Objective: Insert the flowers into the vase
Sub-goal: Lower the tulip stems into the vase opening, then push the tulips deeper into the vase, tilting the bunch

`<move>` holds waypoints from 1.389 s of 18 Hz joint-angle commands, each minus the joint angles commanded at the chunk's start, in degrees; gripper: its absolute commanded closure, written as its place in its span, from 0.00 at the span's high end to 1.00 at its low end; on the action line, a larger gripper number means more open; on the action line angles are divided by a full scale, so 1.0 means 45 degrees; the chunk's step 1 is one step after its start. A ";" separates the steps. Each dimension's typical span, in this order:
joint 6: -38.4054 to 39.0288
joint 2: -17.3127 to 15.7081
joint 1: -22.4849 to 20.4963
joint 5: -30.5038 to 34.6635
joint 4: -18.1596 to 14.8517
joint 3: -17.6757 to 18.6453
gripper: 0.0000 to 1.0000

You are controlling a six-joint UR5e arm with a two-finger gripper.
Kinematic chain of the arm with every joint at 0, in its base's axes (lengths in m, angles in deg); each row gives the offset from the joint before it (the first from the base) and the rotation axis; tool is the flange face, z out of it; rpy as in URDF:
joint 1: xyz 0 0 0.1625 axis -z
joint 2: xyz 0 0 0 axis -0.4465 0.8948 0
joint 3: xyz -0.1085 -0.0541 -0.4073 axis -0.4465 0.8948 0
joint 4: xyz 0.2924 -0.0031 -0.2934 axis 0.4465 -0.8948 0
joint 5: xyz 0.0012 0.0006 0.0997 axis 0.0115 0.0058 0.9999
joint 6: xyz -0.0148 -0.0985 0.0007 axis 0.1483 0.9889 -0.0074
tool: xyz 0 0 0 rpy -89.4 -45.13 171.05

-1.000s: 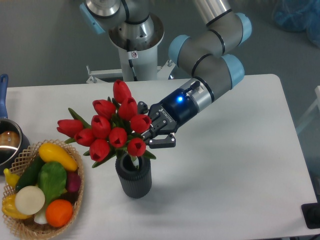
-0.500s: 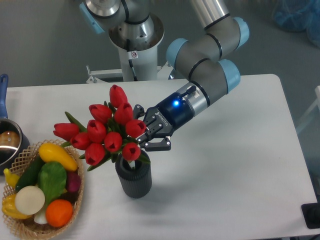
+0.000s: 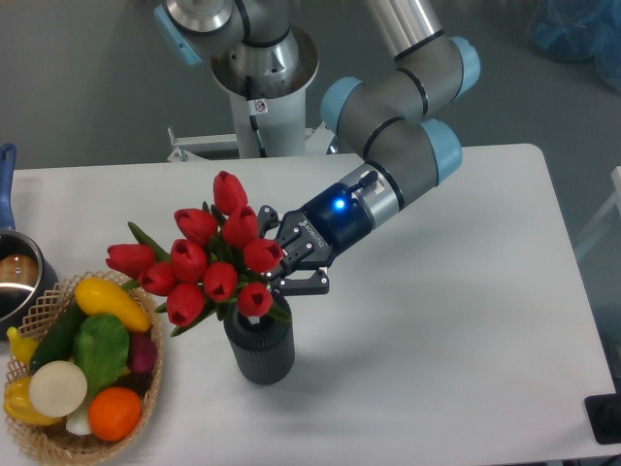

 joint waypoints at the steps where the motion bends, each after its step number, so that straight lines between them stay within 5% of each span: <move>1: 0.0019 0.0000 -0.0020 0.0019 0.0000 0.0020 0.20; 25: -0.1270 0.0645 -0.0098 0.0000 0.0020 0.0606 0.21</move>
